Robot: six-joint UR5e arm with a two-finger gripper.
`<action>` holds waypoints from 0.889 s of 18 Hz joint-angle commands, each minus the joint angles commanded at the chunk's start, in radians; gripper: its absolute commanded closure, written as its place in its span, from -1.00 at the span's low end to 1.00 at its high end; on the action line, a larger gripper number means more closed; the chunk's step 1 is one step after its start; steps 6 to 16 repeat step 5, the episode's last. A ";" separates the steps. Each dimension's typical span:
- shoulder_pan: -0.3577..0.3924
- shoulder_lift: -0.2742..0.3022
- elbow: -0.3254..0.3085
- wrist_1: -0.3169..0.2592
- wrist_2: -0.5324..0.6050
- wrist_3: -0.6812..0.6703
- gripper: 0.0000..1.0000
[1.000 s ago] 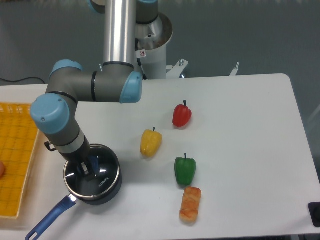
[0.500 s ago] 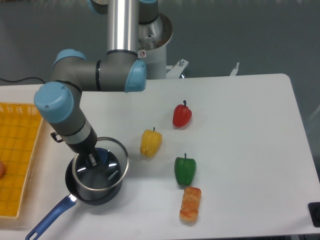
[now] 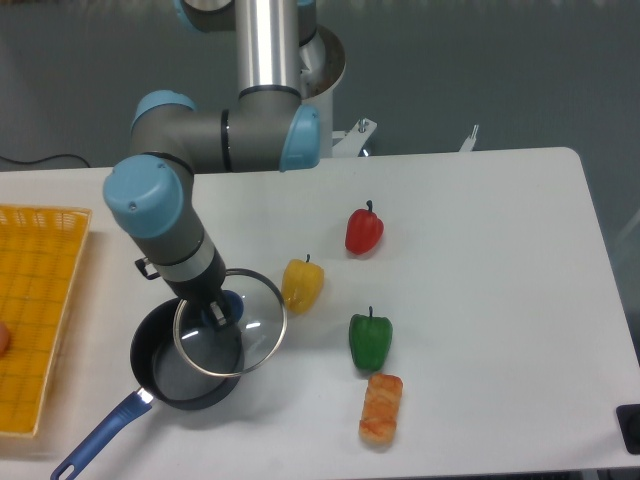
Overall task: Open the lid
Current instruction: 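Lift the glass lid up off the saucepan by its knob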
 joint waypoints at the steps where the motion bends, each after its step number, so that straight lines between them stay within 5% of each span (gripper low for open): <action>1: 0.009 0.003 0.000 -0.009 -0.012 0.008 -0.25; 16: 0.044 0.017 0.000 -0.029 -0.015 0.041 -0.25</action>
